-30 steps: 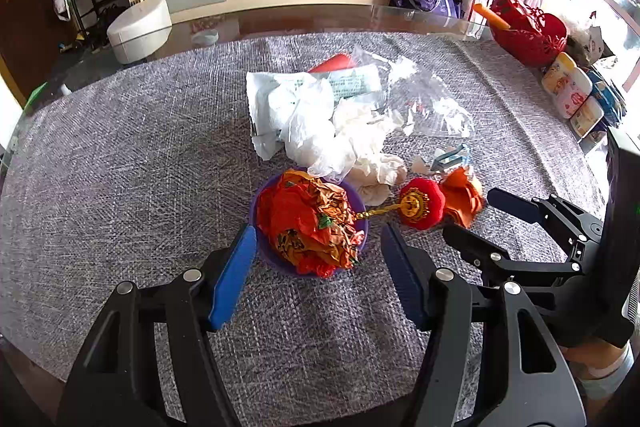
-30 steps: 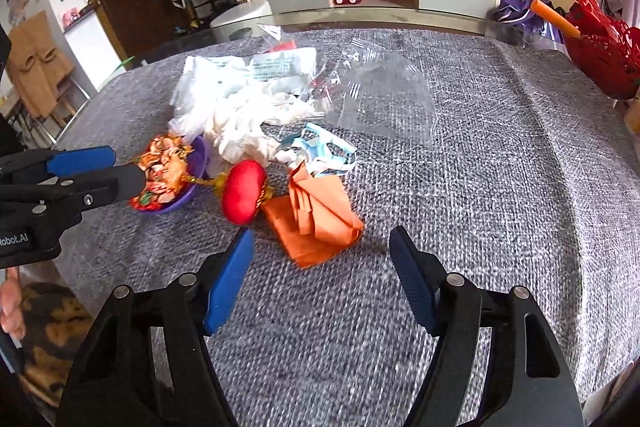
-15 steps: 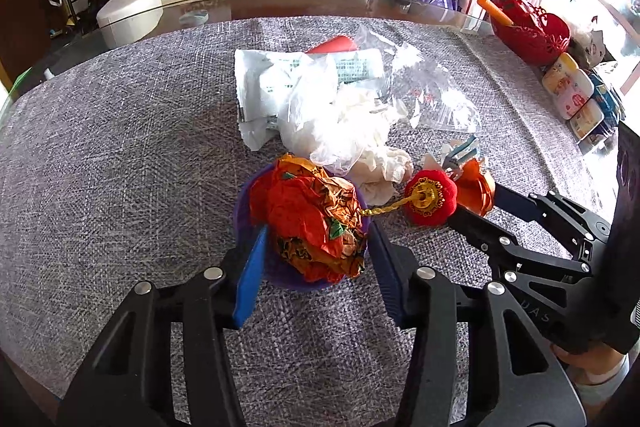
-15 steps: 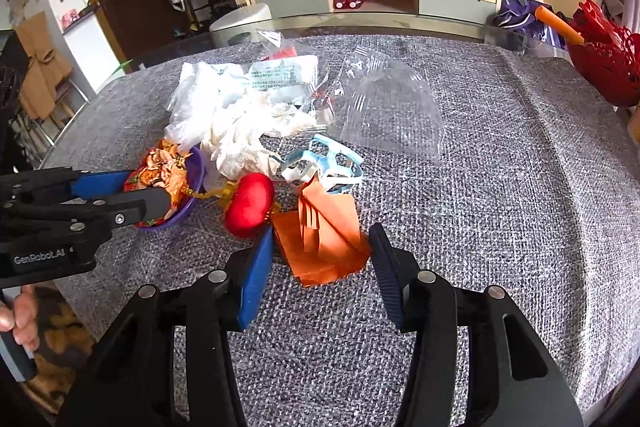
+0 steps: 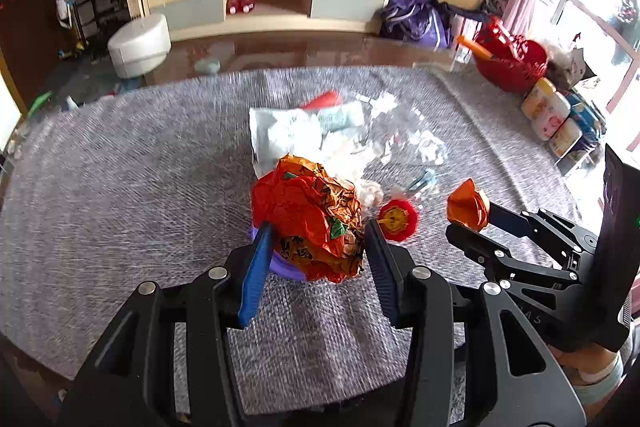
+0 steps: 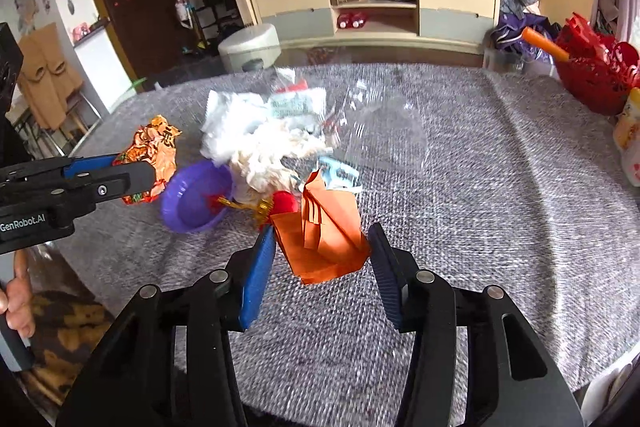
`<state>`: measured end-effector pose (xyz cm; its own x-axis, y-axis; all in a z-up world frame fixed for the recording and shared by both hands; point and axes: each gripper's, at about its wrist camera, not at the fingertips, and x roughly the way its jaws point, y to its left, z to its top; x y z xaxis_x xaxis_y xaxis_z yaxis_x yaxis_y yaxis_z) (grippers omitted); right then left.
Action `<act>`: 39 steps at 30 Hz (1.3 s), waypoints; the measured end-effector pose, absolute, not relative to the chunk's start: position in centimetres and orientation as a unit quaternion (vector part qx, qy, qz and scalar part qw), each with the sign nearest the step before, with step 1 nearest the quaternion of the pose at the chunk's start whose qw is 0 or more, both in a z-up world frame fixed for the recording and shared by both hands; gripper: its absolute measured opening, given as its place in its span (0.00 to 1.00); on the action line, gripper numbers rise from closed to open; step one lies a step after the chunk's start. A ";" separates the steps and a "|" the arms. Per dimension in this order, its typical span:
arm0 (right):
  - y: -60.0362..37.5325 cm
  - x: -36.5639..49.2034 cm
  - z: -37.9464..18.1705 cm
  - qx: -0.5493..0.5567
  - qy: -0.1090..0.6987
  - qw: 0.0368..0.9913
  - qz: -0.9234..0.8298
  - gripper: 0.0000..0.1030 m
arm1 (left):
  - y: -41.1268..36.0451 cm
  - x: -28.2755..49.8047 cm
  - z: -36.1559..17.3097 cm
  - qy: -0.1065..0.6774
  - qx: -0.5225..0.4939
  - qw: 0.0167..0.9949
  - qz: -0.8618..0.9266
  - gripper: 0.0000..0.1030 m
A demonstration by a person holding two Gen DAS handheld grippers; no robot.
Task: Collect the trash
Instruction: 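Lower both tools to the bin and release the orange papers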
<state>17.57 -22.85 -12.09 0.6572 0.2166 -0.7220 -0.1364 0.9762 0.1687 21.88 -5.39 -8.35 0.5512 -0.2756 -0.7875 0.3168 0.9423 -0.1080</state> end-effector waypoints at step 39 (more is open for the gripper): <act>-19.0 1.3 -17.0 0.076 0.482 0.866 0.108 0.48 | -2.2 1.3 -17.8 0.525 0.007 0.831 -0.184 0.44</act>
<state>1.32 -19.05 -16.98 0.5121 0.2606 -0.8185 -0.1149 0.9651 0.2354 1.31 -2.15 -17.79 0.3812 -0.2990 -0.8748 0.3130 0.9321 -0.1821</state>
